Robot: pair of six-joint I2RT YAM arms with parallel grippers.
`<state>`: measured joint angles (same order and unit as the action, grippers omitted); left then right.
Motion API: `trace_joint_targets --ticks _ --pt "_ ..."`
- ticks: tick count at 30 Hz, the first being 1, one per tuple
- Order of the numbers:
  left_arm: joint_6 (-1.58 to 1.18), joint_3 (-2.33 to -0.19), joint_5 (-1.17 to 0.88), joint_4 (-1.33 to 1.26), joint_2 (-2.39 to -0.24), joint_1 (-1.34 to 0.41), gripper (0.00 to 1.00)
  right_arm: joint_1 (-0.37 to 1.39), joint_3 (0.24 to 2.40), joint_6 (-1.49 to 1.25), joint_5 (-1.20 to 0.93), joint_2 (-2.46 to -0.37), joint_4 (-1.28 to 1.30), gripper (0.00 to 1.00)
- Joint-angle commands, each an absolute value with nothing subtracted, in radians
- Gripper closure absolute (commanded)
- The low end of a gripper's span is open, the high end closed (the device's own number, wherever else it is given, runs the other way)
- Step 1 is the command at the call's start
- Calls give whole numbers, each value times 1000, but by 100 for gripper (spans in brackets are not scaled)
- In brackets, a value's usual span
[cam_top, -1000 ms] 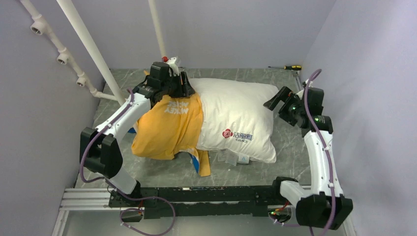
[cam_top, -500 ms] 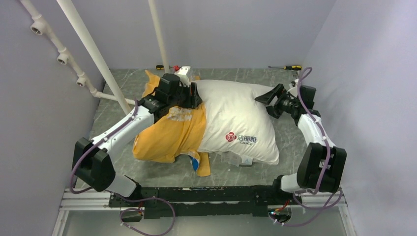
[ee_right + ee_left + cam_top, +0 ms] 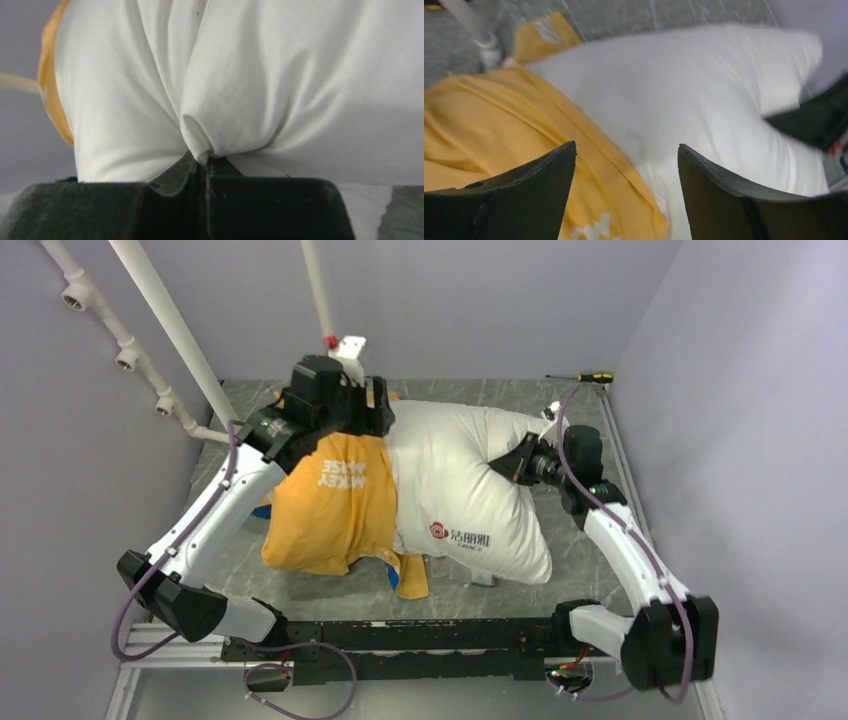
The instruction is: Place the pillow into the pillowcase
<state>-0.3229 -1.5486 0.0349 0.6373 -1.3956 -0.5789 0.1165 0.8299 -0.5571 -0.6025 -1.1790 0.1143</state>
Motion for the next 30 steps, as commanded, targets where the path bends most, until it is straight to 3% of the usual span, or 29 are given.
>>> trace_joint_targets --ticks 1,5,15,17,20,21,30 --pt "-331 -1684 24 779 -1445 -478 22 230 719 -394 -600 -1014 301 100" --pt "-346 -1781 -63 834 -1548 -404 22 253 646 -381 -599 -925 338 100" --pt "-393 -1847 -164 839 -1753 -313 38 318 635 -332 -550 -820 393 100" --pt "-389 -1839 -197 824 -1765 -313 55 319 646 -320 -539 -820 405 100" --pt "-391 -1838 -208 807 -1758 -313 94 321 660 -310 -533 -835 412 100" --pt "-393 -1832 -214 793 -1743 -313 100 323 661 -313 -533 -836 407 100" --pt "-425 -1803 -406 644 -1591 -316 100 324 738 -324 -636 -837 310 100"
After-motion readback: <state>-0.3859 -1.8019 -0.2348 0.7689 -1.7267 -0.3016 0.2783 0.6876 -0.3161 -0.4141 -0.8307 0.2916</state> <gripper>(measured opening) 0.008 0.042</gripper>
